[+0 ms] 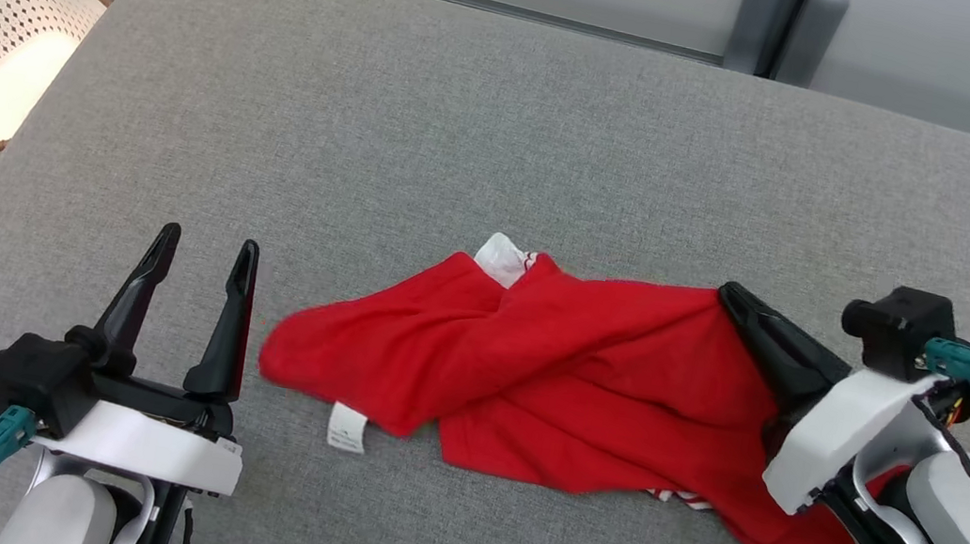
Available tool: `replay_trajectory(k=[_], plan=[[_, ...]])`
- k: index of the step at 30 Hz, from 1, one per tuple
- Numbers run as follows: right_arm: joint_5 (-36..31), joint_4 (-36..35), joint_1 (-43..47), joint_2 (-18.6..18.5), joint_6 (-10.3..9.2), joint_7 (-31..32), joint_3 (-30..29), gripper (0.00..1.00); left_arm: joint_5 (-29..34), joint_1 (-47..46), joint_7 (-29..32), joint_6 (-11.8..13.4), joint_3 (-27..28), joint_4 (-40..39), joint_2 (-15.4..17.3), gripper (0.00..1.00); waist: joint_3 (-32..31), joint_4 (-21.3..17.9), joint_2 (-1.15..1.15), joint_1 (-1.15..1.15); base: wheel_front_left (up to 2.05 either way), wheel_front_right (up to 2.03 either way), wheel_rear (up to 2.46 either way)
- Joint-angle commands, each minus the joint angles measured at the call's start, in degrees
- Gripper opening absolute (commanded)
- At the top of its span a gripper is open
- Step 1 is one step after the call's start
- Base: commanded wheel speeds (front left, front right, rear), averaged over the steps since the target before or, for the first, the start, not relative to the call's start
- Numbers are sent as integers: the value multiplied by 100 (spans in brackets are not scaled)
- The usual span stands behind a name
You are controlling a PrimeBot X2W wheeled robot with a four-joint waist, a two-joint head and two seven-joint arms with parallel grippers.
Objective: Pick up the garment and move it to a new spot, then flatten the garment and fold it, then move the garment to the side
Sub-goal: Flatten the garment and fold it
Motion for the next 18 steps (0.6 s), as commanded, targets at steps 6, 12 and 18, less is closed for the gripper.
replay_trajectory(k=[6, 12, 18], plan=[[-422, -705, 1518, 191, -1, -522, -1132, 0, 127, 155, -4, -34, 158, -31, -13, 100, -226, -117, 0, 0, 0, 0, 0], [-944, -1535, 3483, 965, -1, -413, -2363, 0, 180, 356, -2, 2, 295, -58, 45, 100, -346, -417, 0, 0, 0, 0, 0], [-1183, -1595, 4728, 1634, -1, -243, -2684, 0, 180, 448, -1, 7, 298, -44, 94, 100, -447, -585, 0, 0, 0, 0, 0]])
